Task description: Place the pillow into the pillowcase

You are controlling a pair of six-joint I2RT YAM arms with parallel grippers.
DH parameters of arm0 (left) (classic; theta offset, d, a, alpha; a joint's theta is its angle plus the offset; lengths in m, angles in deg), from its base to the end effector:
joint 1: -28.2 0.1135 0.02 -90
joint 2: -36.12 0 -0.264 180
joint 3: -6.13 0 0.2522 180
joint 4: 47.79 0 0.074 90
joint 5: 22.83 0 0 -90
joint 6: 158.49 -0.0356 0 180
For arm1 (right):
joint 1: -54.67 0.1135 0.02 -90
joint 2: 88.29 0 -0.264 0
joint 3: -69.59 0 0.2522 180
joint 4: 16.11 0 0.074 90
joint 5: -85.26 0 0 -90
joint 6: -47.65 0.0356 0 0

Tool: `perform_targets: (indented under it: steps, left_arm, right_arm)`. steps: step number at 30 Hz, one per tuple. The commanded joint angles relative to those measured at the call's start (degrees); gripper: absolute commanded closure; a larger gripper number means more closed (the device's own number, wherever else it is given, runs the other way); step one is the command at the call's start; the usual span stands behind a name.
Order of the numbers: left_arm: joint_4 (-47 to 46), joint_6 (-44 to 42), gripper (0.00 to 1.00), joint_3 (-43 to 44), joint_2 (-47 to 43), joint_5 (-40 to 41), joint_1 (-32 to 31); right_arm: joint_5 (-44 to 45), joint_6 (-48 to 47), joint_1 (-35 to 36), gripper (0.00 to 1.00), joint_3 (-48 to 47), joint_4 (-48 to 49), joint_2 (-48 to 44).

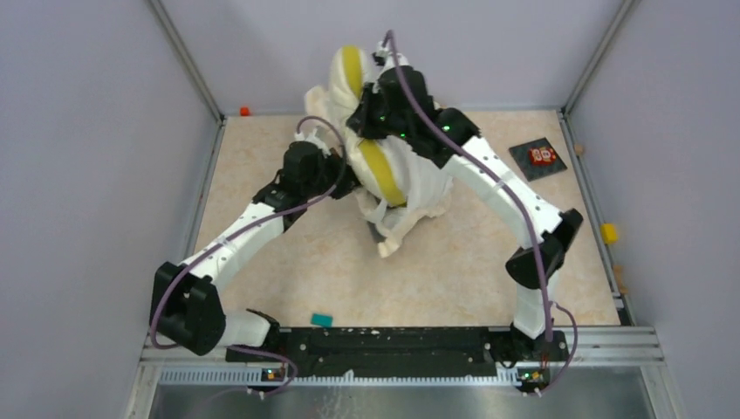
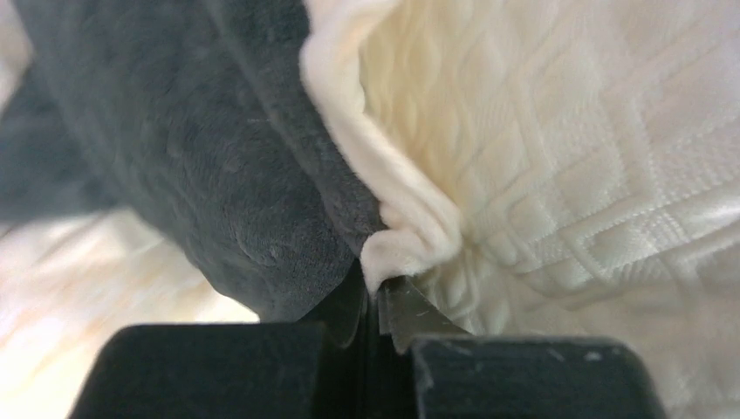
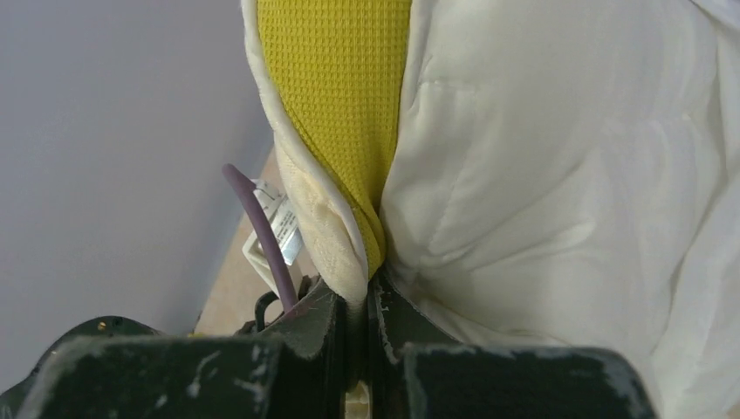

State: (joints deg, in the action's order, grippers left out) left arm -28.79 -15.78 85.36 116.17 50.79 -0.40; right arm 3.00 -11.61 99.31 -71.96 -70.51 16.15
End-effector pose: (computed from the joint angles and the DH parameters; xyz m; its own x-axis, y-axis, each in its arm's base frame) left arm 0.2834 -0.1660 0.3332 -0.7311 -0.4708 -0.4939 0.1825 0.5625 -0.8064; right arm 0.2818 0.2715 0.4888 -0.4909 0.2271 -0.8411 -0.4117 0.7904 0.4536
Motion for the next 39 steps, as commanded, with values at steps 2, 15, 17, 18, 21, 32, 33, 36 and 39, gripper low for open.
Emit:
perform_targets:
  steps: [2,15,17,18,21,32,33,36,39]
  left_arm:
    - [-1.51,2.2,1.0,-14.65,-14.14,-0.59,10.21]
    - [3.54,-0.42,1.0,-30.83,-18.25,3.05,17.9]
    - [3.04,-0.33,1.0,-32.52,-18.02,4.07,18.09]
    - [3.09,-0.41,1.0,-33.09,-17.56,4.56,18.18]
    - [2.93,-0.82,1.0,-34.61,-16.73,5.03,18.32]
    - [3.65,-1.5,1.0,-36.72,-19.05,6.63,18.68]
    - [3.72,-1.62,1.0,-36.61,-19.13,6.56,18.74]
    - [3.8,-1.77,1.0,-36.6,-19.31,6.15,18.74]
    - [3.93,-2.11,1.0,-36.67,-19.56,6.09,18.75]
  right_arm:
    - [-1.05,2.36,5.18,1.0,2.6,9.66,2.8]
    - [-13.25,-7.39,10.27,0.39,-7.75,1.53,10.94]
    - [-12.83,-9.59,10.62,0.32,-8.33,0.36,9.14]
    - [-12.09,-10.33,10.64,0.3,-8.24,-0.19,7.96]
    - [-5.29,-13.18,10.16,0.27,-7.39,-2.52,5.62]
    - [12.9,-21.09,1.99,0.42,16.74,1.78,2.03]
    - [12.5,-21.87,1.37,0.43,17.76,3.16,2.49]
    - [13.5,-25.04,0.9,0.43,16.86,5.24,6.76]
    - [13.56,-27.76,0.91,0.36,13.39,6.54,11.97]
